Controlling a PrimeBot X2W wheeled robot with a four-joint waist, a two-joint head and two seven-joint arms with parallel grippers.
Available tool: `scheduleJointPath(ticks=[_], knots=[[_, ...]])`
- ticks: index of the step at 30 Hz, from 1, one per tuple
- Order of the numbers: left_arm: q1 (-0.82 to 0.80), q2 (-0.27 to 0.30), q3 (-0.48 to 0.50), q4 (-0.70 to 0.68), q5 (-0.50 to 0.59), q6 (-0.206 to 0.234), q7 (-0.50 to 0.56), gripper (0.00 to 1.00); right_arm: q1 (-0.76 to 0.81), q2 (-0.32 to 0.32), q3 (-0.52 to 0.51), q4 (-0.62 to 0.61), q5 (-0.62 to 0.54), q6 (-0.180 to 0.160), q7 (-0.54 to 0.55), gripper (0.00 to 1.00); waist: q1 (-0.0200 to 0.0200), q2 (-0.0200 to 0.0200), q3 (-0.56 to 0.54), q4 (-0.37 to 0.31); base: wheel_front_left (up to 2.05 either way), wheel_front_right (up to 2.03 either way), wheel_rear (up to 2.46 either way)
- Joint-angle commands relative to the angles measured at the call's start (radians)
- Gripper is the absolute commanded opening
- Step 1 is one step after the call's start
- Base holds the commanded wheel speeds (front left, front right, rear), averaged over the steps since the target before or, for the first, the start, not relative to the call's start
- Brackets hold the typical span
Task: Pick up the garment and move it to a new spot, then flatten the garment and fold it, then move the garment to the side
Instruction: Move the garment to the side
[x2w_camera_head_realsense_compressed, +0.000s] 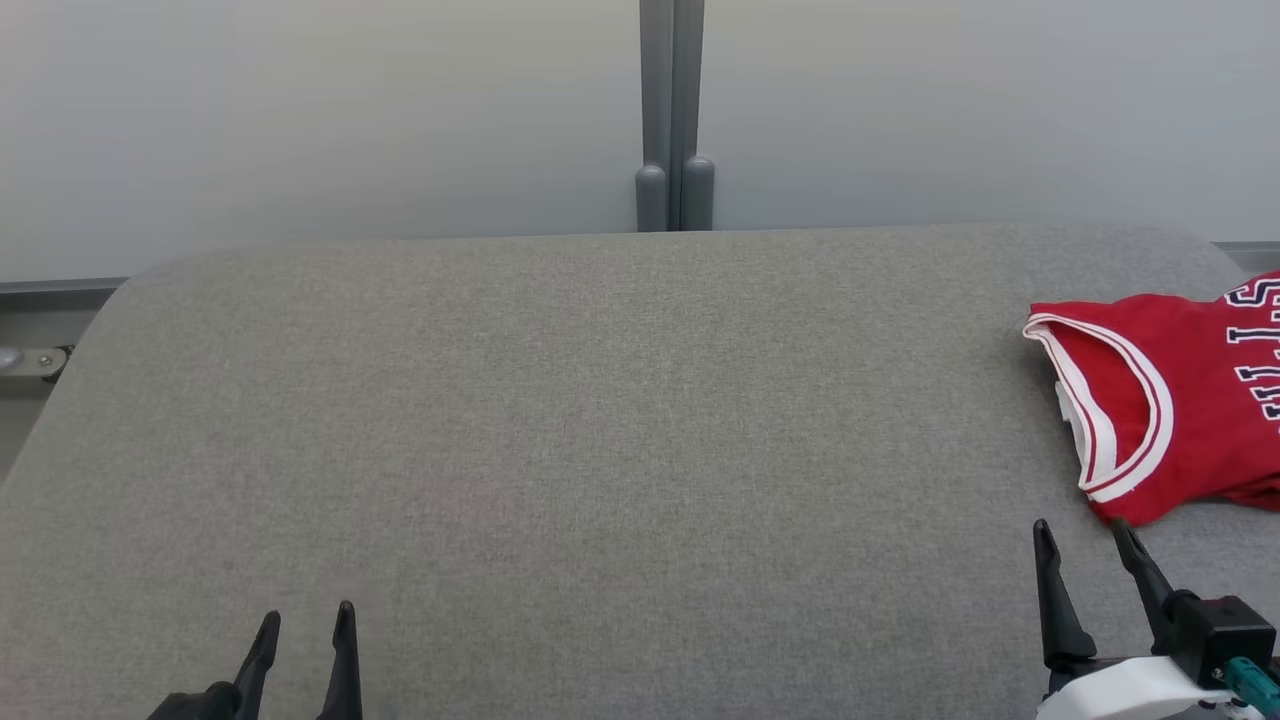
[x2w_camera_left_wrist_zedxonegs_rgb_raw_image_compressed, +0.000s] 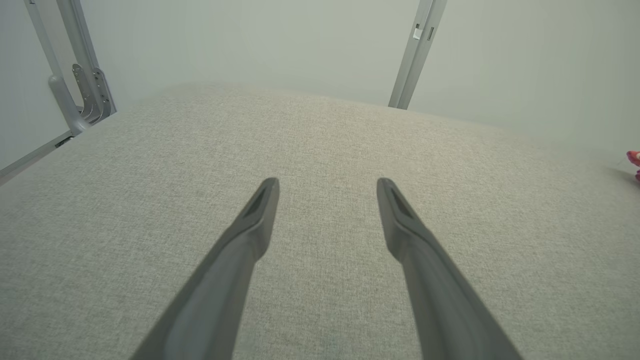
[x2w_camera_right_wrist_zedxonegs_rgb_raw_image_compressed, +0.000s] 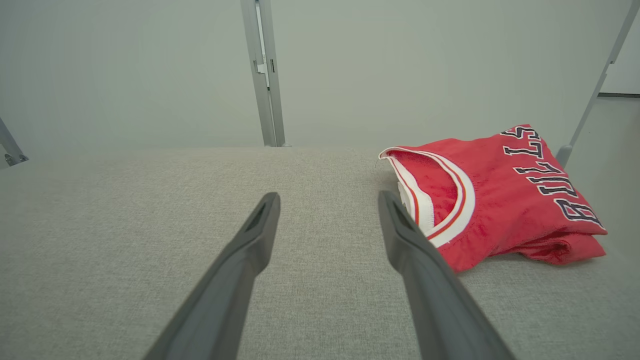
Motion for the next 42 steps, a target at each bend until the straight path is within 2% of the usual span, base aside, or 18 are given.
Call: scheduleJointPath(ticks=[1, 10, 18, 31, 42], knots=[[0.012, -0.006, 0.002, 0.009, 0.002, -0.001, -0.002, 1.0, 0.026, 0.013, -0.006, 0.001, -0.016, -0.002, -0.004, 1.0, 0.0, 0.0, -0.005, -0.011, 0.0, 0.0, 0.0], [-0.005, -0.009, -0.004, 0.032, 0.005, -0.003, -0.002, 1.0, 0.049, 0.04, -0.03, 0.045, -0.027, -0.002, -0.004, 1.0, 0.0, 0.0, -0.008, -0.028, 0.0, 0.0, 0.0], [-0.003, -0.014, 0.008, 0.056, 0.01, -0.003, -0.002, 1.0, 0.005, 0.041, 0.003, 0.083, -0.025, -0.002, -0.004, 1.0, 0.0, 0.0, -0.011, -0.038, 0.0, 0.0, 0.0], [-0.016, -0.031, 0.0, 0.072, 0.013, -0.003, -0.002, 1.0, -0.082, 0.01, 0.041, 0.175, -0.002, -0.002, -0.004, 1.0, 0.0, 0.0, 0.007, -0.005, 0.0, 0.0, 0.0], [0.01, -0.046, -0.007, 0.098, 0.01, 0.0, 0.003, 1.0, -0.069, 0.026, 0.052, 0.219, 0.005, 0.0, 0.001, 1.0, 0.0, 0.0, 0.015, -0.003, 0.0, 0.0, 0.0]])
